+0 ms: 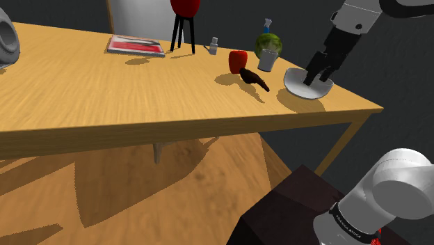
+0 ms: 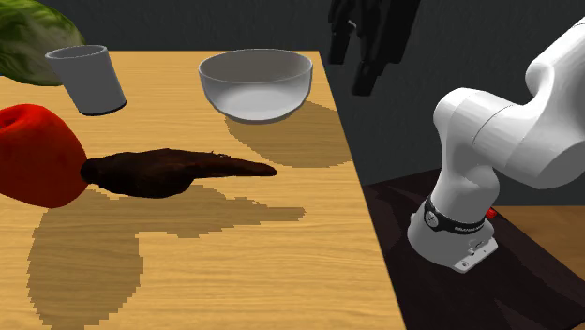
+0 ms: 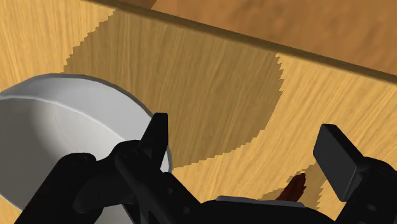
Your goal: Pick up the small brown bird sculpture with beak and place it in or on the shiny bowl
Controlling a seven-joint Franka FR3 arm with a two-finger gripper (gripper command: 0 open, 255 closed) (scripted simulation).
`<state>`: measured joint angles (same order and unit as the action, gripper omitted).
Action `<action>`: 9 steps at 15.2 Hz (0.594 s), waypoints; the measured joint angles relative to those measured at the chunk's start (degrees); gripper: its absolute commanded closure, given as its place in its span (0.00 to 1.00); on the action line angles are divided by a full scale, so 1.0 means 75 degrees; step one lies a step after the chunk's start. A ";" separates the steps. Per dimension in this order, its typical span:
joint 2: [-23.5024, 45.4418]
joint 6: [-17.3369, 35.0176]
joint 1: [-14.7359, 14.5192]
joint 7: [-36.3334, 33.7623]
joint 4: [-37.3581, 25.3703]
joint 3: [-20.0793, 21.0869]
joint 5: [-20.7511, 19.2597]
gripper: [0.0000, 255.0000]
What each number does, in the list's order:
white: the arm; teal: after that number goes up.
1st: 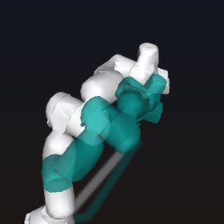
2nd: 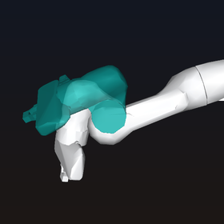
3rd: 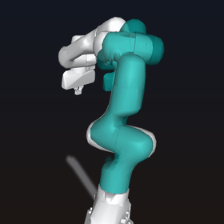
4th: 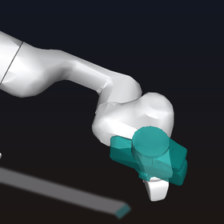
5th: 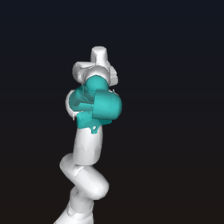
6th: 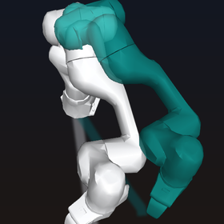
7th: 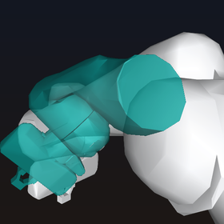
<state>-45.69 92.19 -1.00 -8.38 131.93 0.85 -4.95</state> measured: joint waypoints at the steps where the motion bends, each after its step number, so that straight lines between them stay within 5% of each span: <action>1: 0.0000 0.0000 0.0000 0.0000 0.0000 0.0000 0.0000 0.00; 9: 0.2271 0.0600 -0.0104 0.0246 -0.1411 -0.0231 0.0306 0.00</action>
<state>-28.66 96.69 -1.78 -6.53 121.35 -0.89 -2.66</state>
